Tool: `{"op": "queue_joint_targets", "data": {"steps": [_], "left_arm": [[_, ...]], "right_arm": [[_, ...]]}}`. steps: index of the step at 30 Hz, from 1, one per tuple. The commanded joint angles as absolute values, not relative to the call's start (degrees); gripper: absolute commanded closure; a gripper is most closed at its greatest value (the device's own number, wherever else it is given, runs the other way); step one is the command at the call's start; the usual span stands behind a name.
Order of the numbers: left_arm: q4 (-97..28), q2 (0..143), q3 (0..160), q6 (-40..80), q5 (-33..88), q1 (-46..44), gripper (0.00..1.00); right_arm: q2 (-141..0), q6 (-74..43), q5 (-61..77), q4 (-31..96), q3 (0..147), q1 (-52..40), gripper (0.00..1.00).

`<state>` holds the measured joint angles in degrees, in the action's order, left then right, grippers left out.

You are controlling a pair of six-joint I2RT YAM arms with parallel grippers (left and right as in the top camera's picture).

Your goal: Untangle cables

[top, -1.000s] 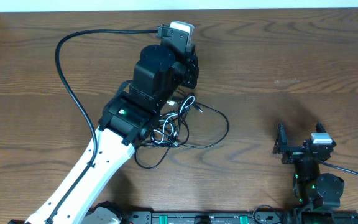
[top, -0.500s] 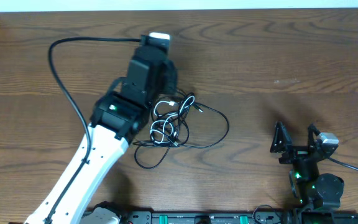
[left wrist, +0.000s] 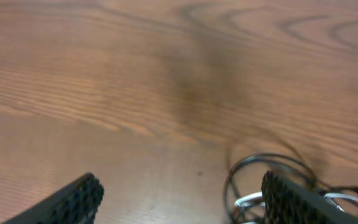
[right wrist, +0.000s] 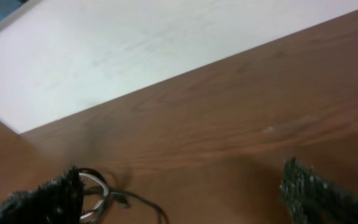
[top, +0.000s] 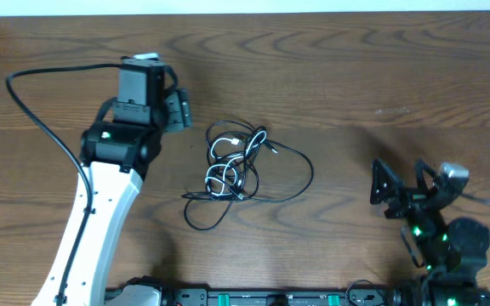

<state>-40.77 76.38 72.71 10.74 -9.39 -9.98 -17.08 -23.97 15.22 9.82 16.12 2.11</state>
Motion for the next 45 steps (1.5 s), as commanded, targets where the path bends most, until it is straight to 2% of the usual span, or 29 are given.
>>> {"op": "queue_joint_targets", "data": {"steps": [1,10,13,20,26,33,45], "left_arm": [[-42.5,75.7,72.2,11.3,-10.1,-7.2,0.17],[-44.8,77.1,70.8,11.3,-10.2,-4.0,0.16],[-44.6,77.9,69.4,11.3,-10.2,-3.4,0.16],[-44.5,80.7,67.8,11.3,-10.1,-2.0,0.16],[-44.6,82.5,67.8,11.3,-10.1,-2.0,0.16],[-44.7,83.9,67.7,11.3,-10.1,-2.0,0.16],[-44.3,86.9,67.7,11.3,-10.1,-2.0,0.16]], "right_arm": [[-26.0,-24.6,23.5,10.2,22.5,1.8,0.01],[-50.8,-24.9,45.8,12.7,35.3,1.3,0.01],[-57.5,-24.9,48.6,12.6,37.0,-0.4,0.01],[-67.5,-28.4,48.6,4.7,38.5,-6.8,0.01],[-69.3,-28.5,45.5,-3.5,38.5,-12.3,0.01],[-69.5,-29.3,39.9,-4.4,38.4,-15.0,0.01],[-76.7,-44.1,28.7,-14.1,38.4,-24.5,0.01]]}}
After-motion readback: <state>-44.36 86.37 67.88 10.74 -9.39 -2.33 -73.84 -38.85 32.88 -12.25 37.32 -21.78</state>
